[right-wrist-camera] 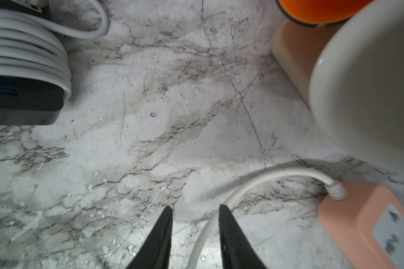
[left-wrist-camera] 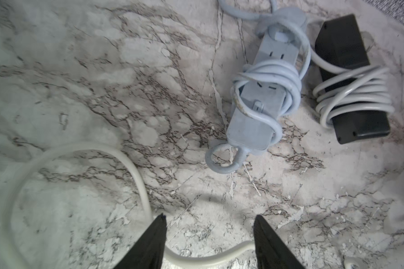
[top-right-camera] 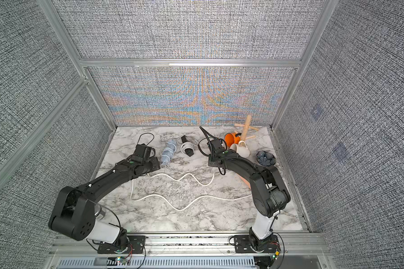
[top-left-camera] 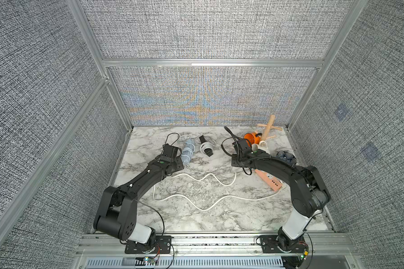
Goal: Unwrap the cord wrapped around the power strip
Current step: Place the power strip at the center of the board.
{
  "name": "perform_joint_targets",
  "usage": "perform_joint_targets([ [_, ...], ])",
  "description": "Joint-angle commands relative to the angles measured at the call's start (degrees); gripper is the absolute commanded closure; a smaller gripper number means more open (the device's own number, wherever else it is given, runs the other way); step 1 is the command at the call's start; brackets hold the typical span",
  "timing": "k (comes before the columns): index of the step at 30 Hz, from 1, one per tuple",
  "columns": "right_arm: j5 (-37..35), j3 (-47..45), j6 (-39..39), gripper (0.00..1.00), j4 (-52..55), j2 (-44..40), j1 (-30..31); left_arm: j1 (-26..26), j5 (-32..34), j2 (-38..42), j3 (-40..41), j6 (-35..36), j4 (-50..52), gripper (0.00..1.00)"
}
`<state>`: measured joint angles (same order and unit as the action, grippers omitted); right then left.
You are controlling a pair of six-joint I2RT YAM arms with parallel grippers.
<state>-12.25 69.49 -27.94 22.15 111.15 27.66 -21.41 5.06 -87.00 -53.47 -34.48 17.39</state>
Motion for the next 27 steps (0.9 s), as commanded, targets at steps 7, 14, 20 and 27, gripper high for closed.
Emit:
perform_joint_targets([
  [7, 2.46, -6.87, -0.60, 0.65, -3.24, -0.21, 0.24, -0.84, 0.14, -4.23, 1.95, -1.10, -0.98, 0.41],
  [14, 5.53, -13.42, -4.82, 0.69, -0.99, -1.63, 0.45, -0.76, -1.62, -5.74, 6.83, -3.63, -0.83, 0.44],
  [20, 5.31, -20.65, -8.95, 0.74, 1.97, -6.18, 2.34, -0.21, 0.02, -1.56, 12.26, -7.31, 0.46, 0.46],
  [27, 8.25, -28.81, -15.06, 0.74, 5.09, -10.65, 7.73, 1.27, 3.12, 6.48, 19.89, -10.68, 3.79, 0.46],
])
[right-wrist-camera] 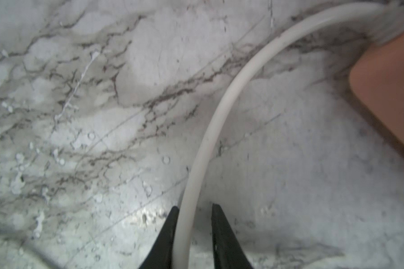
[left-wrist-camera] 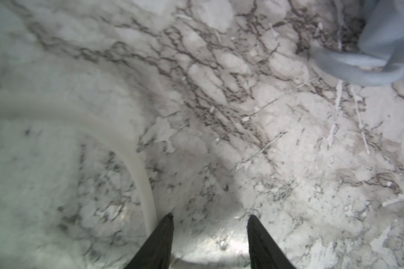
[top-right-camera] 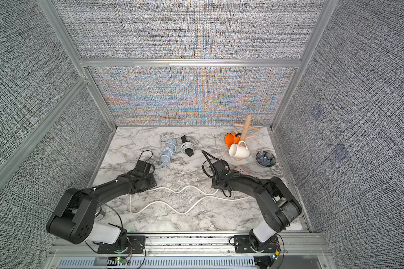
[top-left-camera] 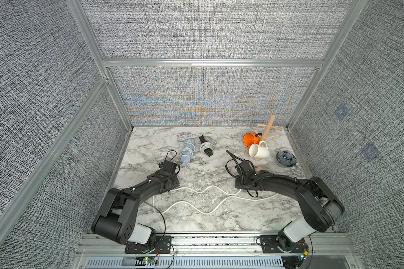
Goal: Unwrap the cord wrapped around the power strip
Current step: Place the power strip at the center of the board, then move the power strip to the center of the board.
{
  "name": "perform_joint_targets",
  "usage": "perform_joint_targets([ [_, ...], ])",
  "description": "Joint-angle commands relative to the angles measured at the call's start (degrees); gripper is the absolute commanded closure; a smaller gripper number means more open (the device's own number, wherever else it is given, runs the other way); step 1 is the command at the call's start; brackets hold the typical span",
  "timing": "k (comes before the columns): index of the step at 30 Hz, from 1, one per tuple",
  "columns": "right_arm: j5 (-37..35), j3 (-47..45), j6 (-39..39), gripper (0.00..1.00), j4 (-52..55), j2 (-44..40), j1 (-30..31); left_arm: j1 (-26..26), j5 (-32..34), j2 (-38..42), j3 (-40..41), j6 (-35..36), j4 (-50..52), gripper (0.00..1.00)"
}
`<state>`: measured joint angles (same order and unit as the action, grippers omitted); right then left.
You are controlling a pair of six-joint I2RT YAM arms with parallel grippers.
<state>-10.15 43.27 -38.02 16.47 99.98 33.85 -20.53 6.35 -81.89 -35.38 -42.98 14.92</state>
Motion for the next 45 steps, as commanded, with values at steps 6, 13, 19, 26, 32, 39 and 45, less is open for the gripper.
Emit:
perform_joint_targets([
  [6, 7.82, -1.47, -5.09, 0.65, 13.95, -2.31, 3.34, 1.25, 2.84, 2.67, 1.14, -1.44, 8.01, 0.46],
  [13, 5.32, 9.19, 0.24, 0.35, 22.50, -9.57, 0.70, 1.28, 5.18, 2.38, -0.84, 0.00, 9.35, 0.46],
  [19, 3.02, 15.49, 6.58, 0.38, 16.91, -6.70, -5.83, 1.46, 6.96, 3.81, -2.38, 2.02, 10.01, 0.46],
  [26, -3.83, 25.86, 12.10, 0.70, 9.20, 5.81, -8.51, 1.46, 8.93, 7.17, -7.11, 6.70, 12.22, 0.32],
  [32, -3.92, 29.84, 13.55, 0.74, 7.17, 16.02, -11.69, 1.48, 8.80, 10.18, -9.14, 8.63, 13.84, 0.30],
  [39, -3.11, 25.75, 12.95, 0.74, 6.21, 16.92, -12.54, 1.51, 7.43, 10.72, -10.92, 10.37, 14.63, 0.28],
  [45, -1.67, 22.06, 12.14, 0.75, 7.79, 15.43, -12.14, 1.59, 7.06, 8.02, -14.75, 11.37, 14.60, 0.28],
])
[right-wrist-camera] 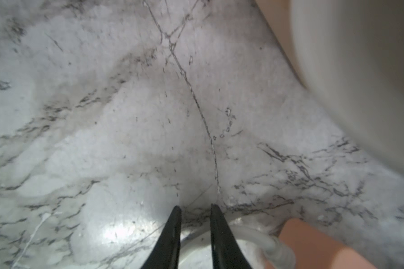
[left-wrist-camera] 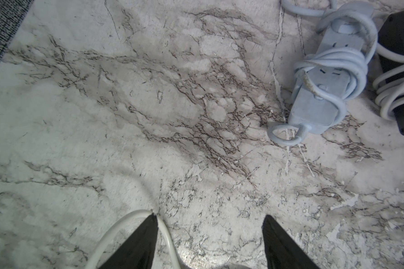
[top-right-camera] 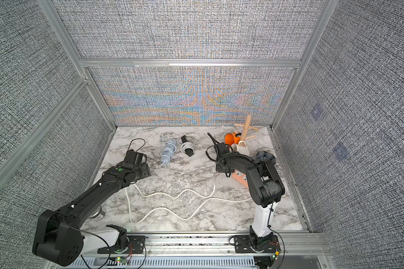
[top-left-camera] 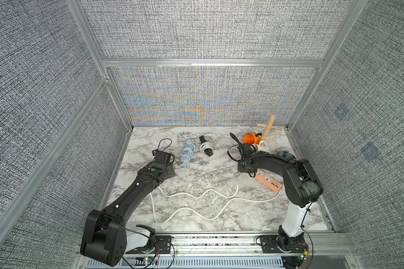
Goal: Unwrap the cord wrapped around the power strip
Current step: Move the power strip to the center of the board.
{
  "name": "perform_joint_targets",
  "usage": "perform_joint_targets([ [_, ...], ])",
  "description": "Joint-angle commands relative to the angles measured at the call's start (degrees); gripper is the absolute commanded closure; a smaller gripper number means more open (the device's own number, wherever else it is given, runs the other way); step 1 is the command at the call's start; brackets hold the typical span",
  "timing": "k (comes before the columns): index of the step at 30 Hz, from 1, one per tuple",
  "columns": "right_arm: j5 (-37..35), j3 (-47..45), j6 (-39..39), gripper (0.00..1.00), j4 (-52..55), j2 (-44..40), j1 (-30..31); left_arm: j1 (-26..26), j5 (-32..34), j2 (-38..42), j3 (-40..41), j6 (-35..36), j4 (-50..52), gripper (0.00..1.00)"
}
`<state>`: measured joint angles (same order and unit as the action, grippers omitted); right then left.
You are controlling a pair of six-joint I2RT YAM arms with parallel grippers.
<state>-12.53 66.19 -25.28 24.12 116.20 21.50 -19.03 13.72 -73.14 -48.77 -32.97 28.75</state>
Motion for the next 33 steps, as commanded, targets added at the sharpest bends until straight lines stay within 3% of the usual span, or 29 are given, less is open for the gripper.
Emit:
perform_joint_targets([
  [1, 0.93, -1.75, -0.78, 0.75, 0.82, -1.38, 0.17, 0.04, -0.35, -1.09, -1.92, 1.65, 0.71, 0.28],
  [6, 5.58, -6.64, -1.20, 0.75, 1.96, -4.53, 0.68, 0.09, 0.20, -2.38, -3.24, 2.59, 0.16, 0.28],
  [17, 7.37, -18.15, -4.65, 0.74, 5.89, -10.58, 4.10, 0.04, 1.22, -4.23, -2.91, 3.25, -0.54, 0.28],
  [27, 11.70, -20.86, -5.30, 0.74, 7.17, -15.06, 7.27, 0.04, -1.06, -7.89, -7.07, 5.18, -1.32, 0.27],
  [33, 14.22, -11.56, -4.23, 0.47, 6.75, -20.19, 6.37, -0.04, -9.13, -15.68, -13.31, 9.11, -2.40, 0.17],
])
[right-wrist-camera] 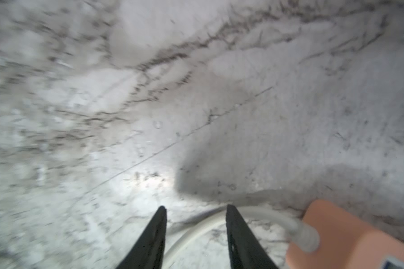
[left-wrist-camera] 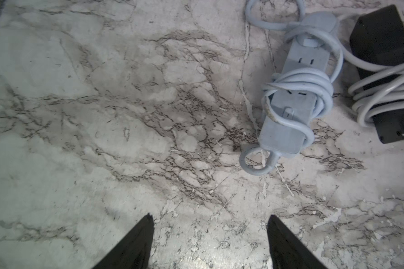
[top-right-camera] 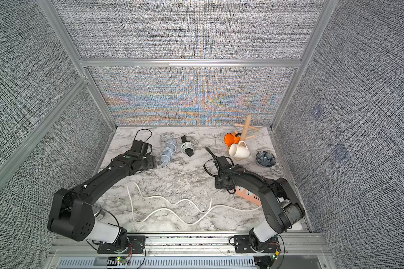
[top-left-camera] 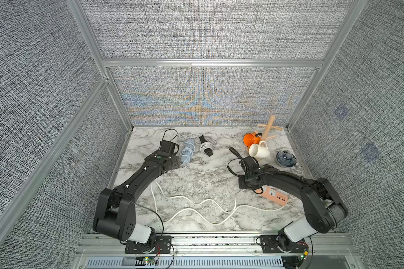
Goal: Unwrap the cord wrapped around the power strip
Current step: Move the power strip to the center of the board, then pick up the power strip from the center of the board.
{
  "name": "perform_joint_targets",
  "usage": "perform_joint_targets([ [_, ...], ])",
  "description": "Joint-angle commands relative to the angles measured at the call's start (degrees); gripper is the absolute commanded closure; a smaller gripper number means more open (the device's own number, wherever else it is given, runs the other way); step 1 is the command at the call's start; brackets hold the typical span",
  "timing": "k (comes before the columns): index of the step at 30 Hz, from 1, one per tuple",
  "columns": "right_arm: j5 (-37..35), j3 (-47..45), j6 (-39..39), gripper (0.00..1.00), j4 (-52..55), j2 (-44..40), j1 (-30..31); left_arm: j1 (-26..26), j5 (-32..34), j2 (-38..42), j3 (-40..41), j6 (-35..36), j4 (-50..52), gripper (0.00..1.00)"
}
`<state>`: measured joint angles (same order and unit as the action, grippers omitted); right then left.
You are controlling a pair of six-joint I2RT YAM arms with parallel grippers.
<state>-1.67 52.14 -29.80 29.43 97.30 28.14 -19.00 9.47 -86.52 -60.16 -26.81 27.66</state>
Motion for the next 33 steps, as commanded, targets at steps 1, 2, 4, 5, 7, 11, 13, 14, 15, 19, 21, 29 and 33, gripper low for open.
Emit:
perform_joint_targets([
  [1, 3.88, 3.39, 0.28, 0.42, 1.02, -1.93, -0.28, -0.02, -6.19, -3.91, -3.29, 3.85, -1.46, 0.14],
  [2, 4.25, 4.03, 0.38, 0.40, 0.46, -2.39, -0.21, -0.13, -7.09, -5.38, -4.48, 4.75, -1.61, 0.13],
  [4, 4.83, 4.12, 0.29, 0.35, -0.85, -3.63, -0.36, -0.13, -7.96, -8.91, -7.22, 6.63, -1.78, 0.09],
  [5, 4.92, 3.75, 0.14, 0.33, -1.29, -4.19, -0.37, -0.06, -7.88, -10.31, -8.46, 7.40, -1.63, 0.07],
  [7, 4.93, 2.38, -0.52, 0.32, -2.03, -5.63, -0.60, -0.10, -6.94, -13.33, -11.25, 9.17, -1.42, 0.04],
  [11, 5.27, -1.23, -1.56, 0.31, -4.09, -8.91, -1.20, -0.07, -7.05, -18.49, -15.92, 13.57, -2.90, 0.01],
  [13, 5.19, -2.29, -1.89, 0.30, -4.38, -10.13, -1.42, -0.02, -9.26, -21.49, -19.04, 15.73, -2.24, 0.01],
  [14, 5.14, -2.57, -1.92, 0.31, -4.38, -10.59, -1.48, -0.02, -10.10, -22.71, -20.65, 16.34, -1.30, 0.01],
  [15, 5.01, -2.80, -1.91, 0.31, -4.30, -10.87, -1.50, -0.07, -10.83, -24.08, -22.18, 16.56, -0.46, 0.01],
  [19, 4.75, -2.83, -1.83, 0.31, -4.22, -11.78, -1.57, -0.07, -10.06, -29.45, -26.67, 17.77, 1.43, 0.02],
  [21, 4.86, -2.43, -1.74, 0.31, -4.15, -11.80, -1.51, -0.06, -10.29, -31.49, -28.20, 17.93, 2.25, 0.04],
  [29, 4.75, -2.29, -1.74, 0.30, -4.99, -12.99, -1.59, -0.05, -14.96, -34.97, -27.51, 15.32, -0.69, 0.24],
  [33, 4.70, -2.89, -1.60, 0.30, -5.25, -13.39, -1.55, -0.07, -13.76, -34.06, -25.87, 15.27, -1.09, 0.41],
])
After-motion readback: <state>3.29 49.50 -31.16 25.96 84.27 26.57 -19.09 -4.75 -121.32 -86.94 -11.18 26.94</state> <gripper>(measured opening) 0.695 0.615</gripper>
